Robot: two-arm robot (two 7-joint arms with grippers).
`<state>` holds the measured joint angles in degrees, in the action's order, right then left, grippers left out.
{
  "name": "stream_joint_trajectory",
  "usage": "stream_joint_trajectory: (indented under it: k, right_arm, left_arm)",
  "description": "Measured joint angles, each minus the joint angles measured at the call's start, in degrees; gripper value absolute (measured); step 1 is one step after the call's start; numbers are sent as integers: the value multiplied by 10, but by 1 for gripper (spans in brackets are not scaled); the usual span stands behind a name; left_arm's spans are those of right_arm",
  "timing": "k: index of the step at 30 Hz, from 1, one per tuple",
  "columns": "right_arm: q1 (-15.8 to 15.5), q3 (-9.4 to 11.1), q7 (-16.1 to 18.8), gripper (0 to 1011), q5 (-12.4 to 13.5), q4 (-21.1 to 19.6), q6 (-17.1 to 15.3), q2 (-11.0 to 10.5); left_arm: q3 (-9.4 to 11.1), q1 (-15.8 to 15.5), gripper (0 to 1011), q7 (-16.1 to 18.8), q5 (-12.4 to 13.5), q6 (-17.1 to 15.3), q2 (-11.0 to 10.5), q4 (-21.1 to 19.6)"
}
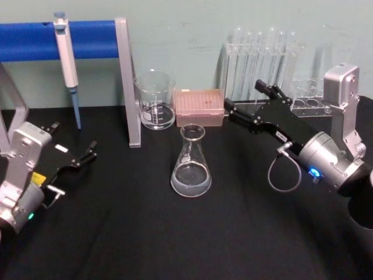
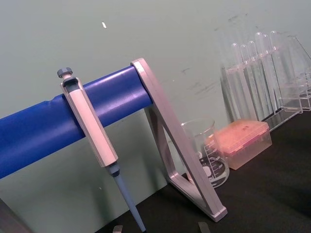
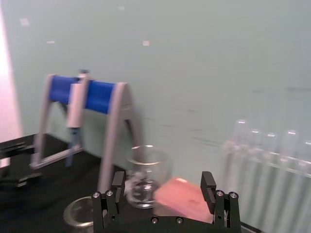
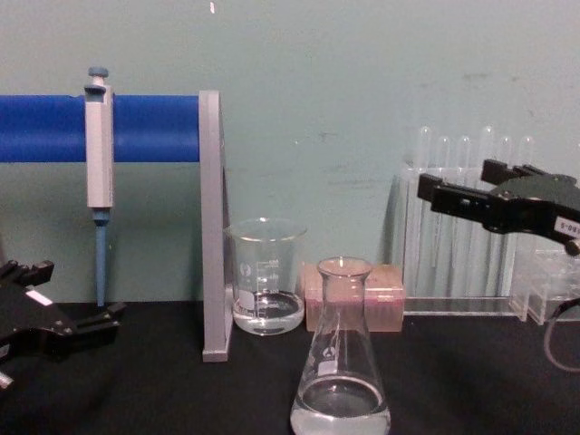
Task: Grasp the erlenmeyer flask with one hand, shake it three times, then place it back.
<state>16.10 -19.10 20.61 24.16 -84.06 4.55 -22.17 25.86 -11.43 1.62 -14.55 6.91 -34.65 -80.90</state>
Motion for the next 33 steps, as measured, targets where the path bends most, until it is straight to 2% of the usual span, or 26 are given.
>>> stream_joint_trajectory:
  k: [4, 5, 7, 12, 14, 17, 21, 33]
  right_arm:
    - [1, 10, -57, 1000, -29, 18, 4, 27]
    - [1, 10, -57, 1000, -29, 18, 4, 27]
    - [5, 15, -94, 1000, -52, 36, 4, 45]
    - [13, 16, -131, 1000, -81, 66, -9, 62]
    - [16, 15, -139, 1000, -89, 74, -18, 65]
    - [22, 13, -147, 1000, -102, 94, -49, 71]
    - [26, 10, -147, 1000, -112, 112, -70, 75]
    - [32, 4, -138, 1000, -142, 140, -98, 81]
  left_arm:
    - [0, 0, 1001, 0, 0, 0, 0, 0]
    - [0, 0, 1001, 0, 0, 0, 0, 0]
    - [0, 0, 1001, 0, 0, 0, 0, 0]
    - [0, 0, 1001, 0, 0, 0, 0, 0]
    - [0, 0, 1001, 0, 0, 0, 0, 0]
    - [0, 0, 1001, 0, 0, 0, 0, 0]
    - [0, 0, 1001, 0, 0, 0, 0, 0]
    - [0, 0, 1001, 0, 0, 0, 0, 0]
